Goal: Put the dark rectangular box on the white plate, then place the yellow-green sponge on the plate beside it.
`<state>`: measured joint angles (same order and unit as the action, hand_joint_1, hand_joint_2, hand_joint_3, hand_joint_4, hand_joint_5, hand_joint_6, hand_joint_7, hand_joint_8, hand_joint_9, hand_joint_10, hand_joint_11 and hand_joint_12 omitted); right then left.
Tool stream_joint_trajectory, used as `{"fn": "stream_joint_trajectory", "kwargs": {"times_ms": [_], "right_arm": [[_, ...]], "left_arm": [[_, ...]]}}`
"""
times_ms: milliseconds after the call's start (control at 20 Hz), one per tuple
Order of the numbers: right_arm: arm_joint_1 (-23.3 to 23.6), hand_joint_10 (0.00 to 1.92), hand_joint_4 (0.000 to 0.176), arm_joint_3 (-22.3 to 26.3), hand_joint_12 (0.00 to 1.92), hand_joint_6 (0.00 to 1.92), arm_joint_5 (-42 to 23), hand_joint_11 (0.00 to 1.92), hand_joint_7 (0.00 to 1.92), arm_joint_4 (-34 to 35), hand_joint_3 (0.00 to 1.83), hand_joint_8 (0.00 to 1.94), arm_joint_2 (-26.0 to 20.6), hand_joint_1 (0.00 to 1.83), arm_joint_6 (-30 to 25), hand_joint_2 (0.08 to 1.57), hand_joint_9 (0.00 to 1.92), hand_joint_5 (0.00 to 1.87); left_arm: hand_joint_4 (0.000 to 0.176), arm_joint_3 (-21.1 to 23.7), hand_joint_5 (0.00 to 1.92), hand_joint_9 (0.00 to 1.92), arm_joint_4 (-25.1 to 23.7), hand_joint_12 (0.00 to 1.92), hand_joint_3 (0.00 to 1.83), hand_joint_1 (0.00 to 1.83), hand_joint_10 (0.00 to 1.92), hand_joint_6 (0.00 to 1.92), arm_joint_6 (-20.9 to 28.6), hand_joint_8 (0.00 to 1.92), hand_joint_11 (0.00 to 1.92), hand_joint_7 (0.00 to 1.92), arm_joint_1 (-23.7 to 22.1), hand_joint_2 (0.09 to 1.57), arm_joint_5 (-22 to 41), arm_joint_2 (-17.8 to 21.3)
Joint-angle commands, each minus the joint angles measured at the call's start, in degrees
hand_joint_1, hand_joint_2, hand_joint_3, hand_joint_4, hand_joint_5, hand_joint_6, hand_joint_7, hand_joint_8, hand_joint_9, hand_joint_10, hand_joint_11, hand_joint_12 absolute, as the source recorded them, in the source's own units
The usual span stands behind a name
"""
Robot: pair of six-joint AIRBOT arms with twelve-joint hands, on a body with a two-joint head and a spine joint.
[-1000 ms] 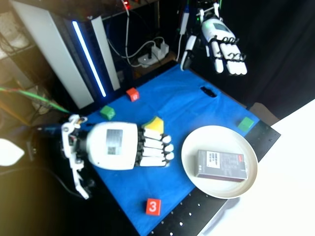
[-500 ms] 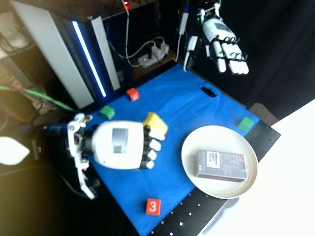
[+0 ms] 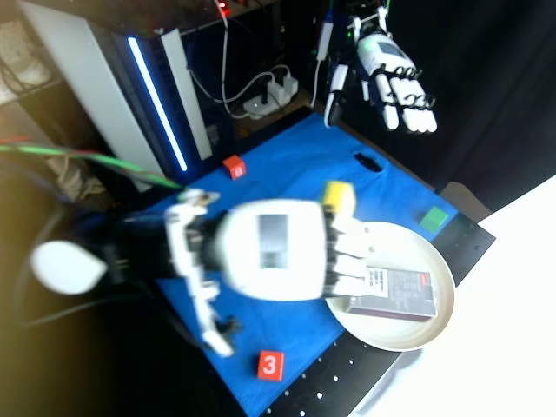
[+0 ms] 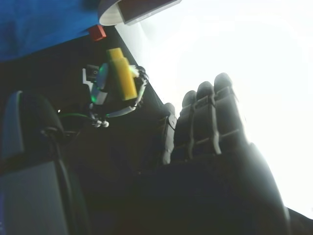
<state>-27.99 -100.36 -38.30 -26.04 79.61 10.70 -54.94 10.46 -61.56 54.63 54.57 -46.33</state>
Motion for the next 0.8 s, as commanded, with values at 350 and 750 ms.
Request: {"fn": "stream_joint_trajectory", "kwargs": {"times_ms": [350, 750], "right_arm": [[3.08, 1.50, 0.000, -7.50, 1.75, 1.11, 2.92, 1.36, 1.04, 3.13, 0.00, 1.40, 7.04, 1.13, -0.19, 1.14, 1.34, 0.93], [3.08, 0.19, 0.031, -8.09, 1.26, 0.00, 3.99, 0.41, 0.49, 2.58, 0.00, 0.01, 7.14, 0.70, -0.19, 0.96, 0.62, 0.36]], "left_arm": [[0.094, -1.53, 0.03, 0.00, -0.87, 0.00, 0.00, 0.84, 0.00, 0.00, 2.36, 0.00, 0.00, 0.00, -0.53, 0.87, 7.08, -1.50], [0.118, -1.60, 0.02, 0.00, -1.07, 0.00, 0.00, 0.86, 0.00, 0.00, 2.88, 0.00, 0.00, 0.00, -0.64, 0.86, 6.94, -1.68]]}}
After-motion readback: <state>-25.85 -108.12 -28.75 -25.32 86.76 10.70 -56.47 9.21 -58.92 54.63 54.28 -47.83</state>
